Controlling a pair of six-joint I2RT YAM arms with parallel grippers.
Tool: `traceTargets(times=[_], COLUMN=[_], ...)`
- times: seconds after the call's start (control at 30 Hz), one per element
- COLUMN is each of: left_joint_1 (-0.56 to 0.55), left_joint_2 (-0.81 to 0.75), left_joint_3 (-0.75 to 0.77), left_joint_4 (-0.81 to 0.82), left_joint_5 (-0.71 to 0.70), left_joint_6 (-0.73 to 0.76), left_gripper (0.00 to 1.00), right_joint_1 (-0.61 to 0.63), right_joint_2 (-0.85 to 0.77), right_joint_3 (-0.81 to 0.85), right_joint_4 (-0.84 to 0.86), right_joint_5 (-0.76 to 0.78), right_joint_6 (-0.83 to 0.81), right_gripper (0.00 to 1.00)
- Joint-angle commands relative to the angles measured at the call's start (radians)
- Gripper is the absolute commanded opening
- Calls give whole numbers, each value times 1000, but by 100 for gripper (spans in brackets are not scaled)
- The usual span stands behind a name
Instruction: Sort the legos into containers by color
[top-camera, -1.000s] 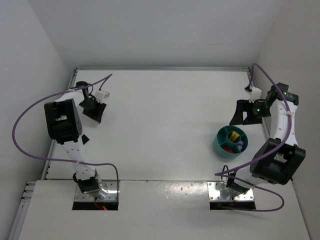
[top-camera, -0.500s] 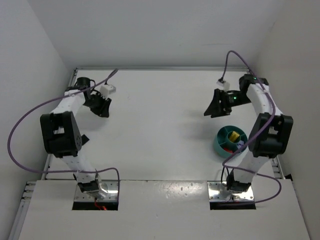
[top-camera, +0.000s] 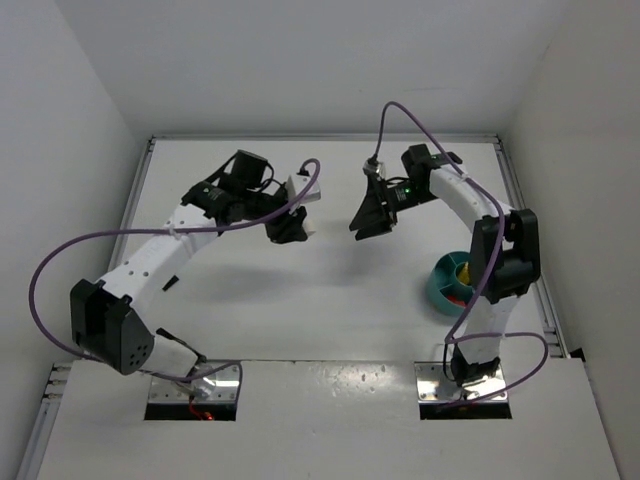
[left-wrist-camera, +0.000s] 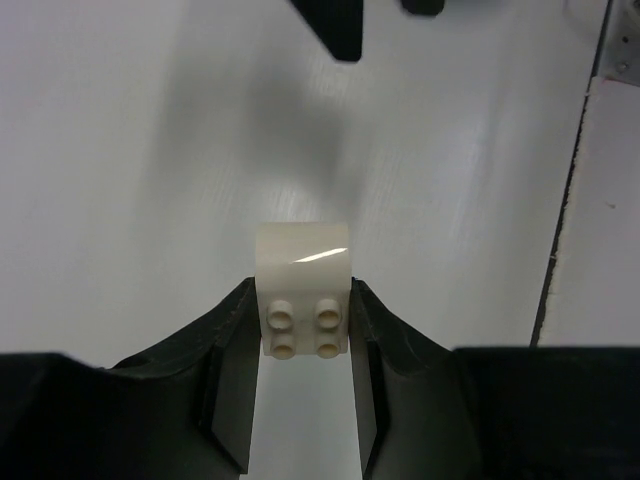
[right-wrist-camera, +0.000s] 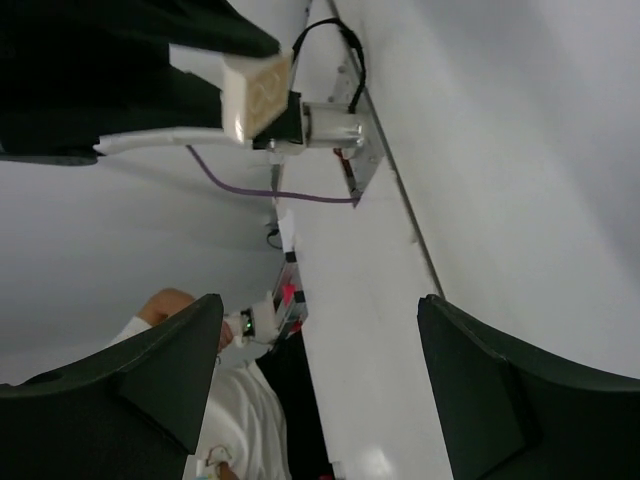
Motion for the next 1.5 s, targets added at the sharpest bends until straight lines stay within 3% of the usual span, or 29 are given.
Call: traceTargets(times=[0.0,0.37,0.57,0.67,0.97,1.07,1.13,1.17,1.2,1.23,1.3,1.4,1.47], left_joint_1=[-73,-185,-216,-225,-247,-247,-247,-247,-247,-247,-238,-163,-120], left_joint_2=[-7,50,50,41,31,31,31,31,22,22,13,4,-5], left_joint_3=[46,103,94,83,65,65,65,56,55,55,55,66,66], left_joint_4=[45,87,108,108,117,117,117,117,117,117,117,50,28], left_joint_5=[-30,-60,-82,-82,-91,-91,-105,-134,-148,-165,-206,-136,-53], left_joint_6=[-59,-148,-171,-171,-171,-171,-181,-181,-191,-191,-205,-187,-176], left_gripper=[23,23,23,23,23,24,36,50,50,60,68,94,99], right_joint_1=[46,161,201,201,210,210,210,192,183,174,151,100,37], right_joint_2=[7,55,75,75,95,95,95,86,70,61,26,1,1], right_joint_3=[48,117,127,127,118,118,118,118,118,118,140,166,187], right_joint_4=[56,68,87,107,137,147,137,125,125,110,41,-68,-176], right_joint_5=[-100,-73,-62,-62,-103,-113,-87,-77,-58,-38,49,178,222], right_joint_6=[79,99,108,117,151,151,137,125,110,97,22,-97,-169], right_gripper=[79,79,71,56,25,9,0,0,0,0,0,0,0])
